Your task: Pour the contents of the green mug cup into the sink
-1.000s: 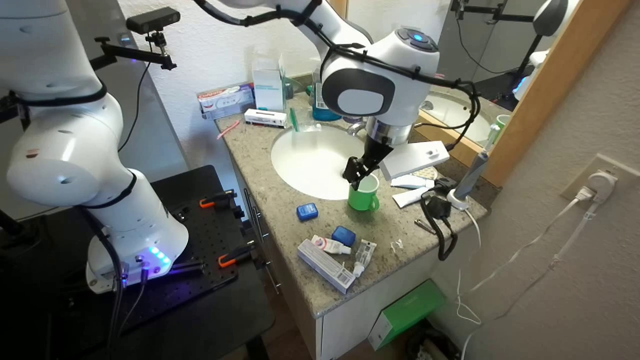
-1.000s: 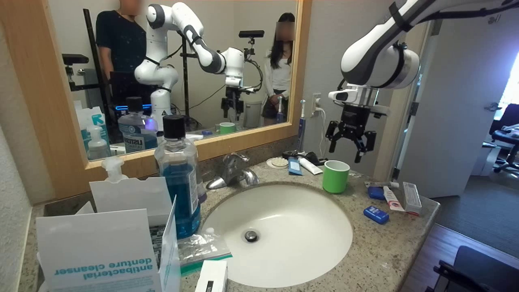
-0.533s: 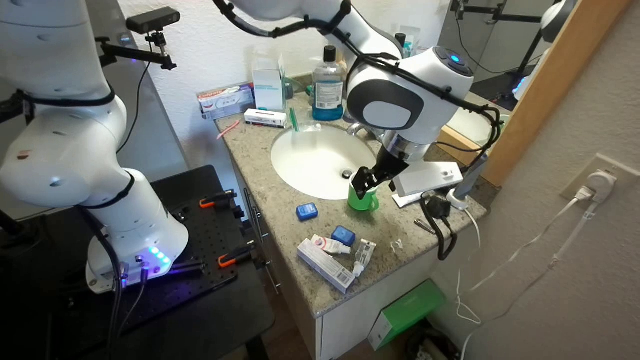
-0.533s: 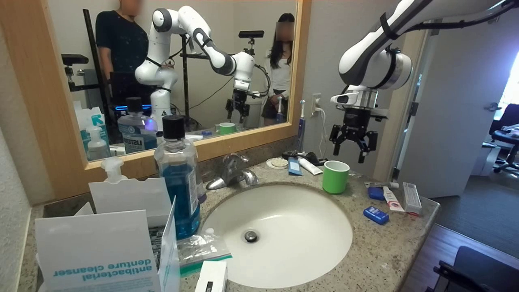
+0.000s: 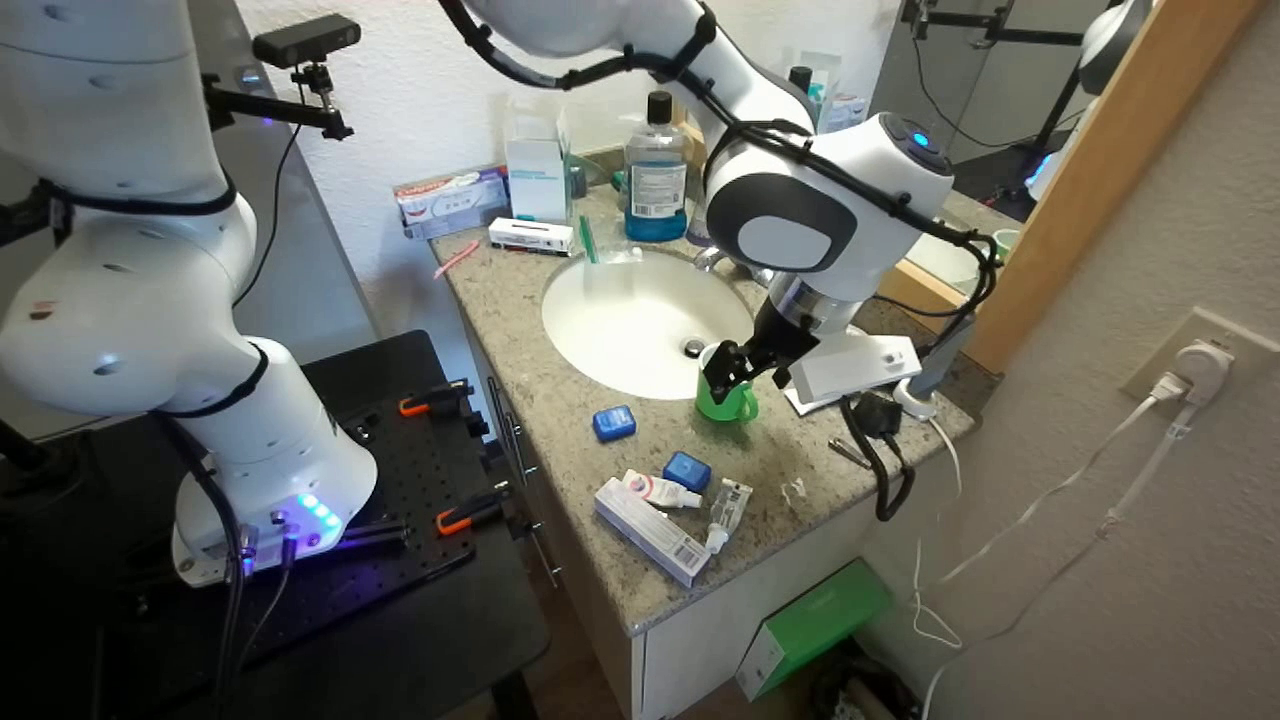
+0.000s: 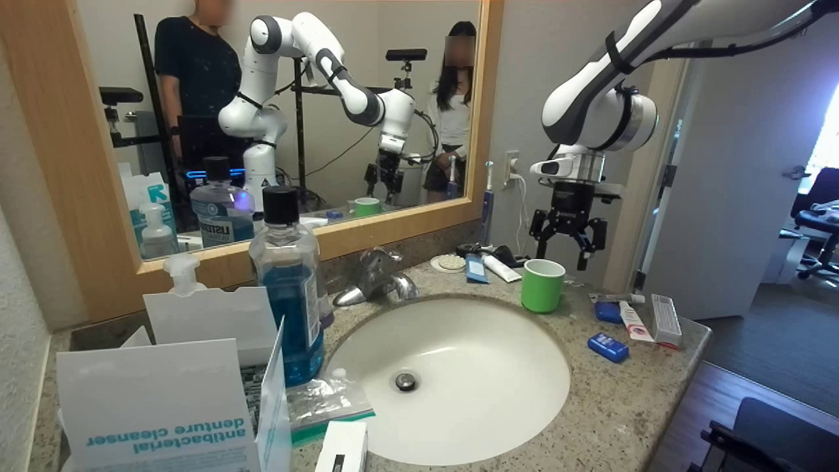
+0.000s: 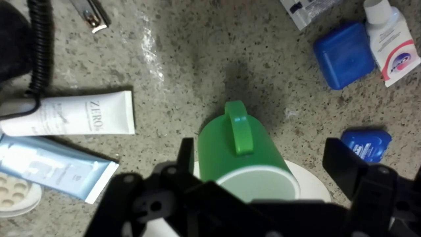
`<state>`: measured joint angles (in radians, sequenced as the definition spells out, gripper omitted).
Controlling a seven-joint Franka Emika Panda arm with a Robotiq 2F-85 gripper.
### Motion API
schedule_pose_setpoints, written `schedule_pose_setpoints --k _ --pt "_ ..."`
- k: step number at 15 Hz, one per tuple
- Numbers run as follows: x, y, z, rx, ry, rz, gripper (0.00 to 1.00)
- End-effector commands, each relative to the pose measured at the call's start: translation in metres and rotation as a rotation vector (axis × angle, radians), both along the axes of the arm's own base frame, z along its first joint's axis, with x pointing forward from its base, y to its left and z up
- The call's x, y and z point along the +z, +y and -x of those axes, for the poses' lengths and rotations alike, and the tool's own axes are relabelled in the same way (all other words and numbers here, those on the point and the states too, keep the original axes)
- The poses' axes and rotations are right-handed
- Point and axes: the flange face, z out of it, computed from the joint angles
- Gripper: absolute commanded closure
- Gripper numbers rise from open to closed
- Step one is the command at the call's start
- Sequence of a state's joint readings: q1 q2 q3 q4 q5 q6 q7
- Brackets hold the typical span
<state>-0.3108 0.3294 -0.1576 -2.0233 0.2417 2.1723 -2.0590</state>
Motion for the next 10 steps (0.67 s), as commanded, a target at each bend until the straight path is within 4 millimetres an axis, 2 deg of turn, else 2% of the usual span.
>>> schedule_pose_setpoints --k 1,5,6,9,10 --pt "-0.011 -0.004 -0.006 0.033 0.010 -0.032 0.00" --pt "-0.018 -0.013 -0.005 0.033 0.020 -0.028 0.00" --pt "-0.020 -0.014 -0.005 0.032 0.018 -0.028 0.21" --pt "-0.024 -0.014 -0.008 0.044 0.023 -0.028 0.42" --pt "-0.026 -0.013 -0.010 0.044 0.025 -0.028 0.40"
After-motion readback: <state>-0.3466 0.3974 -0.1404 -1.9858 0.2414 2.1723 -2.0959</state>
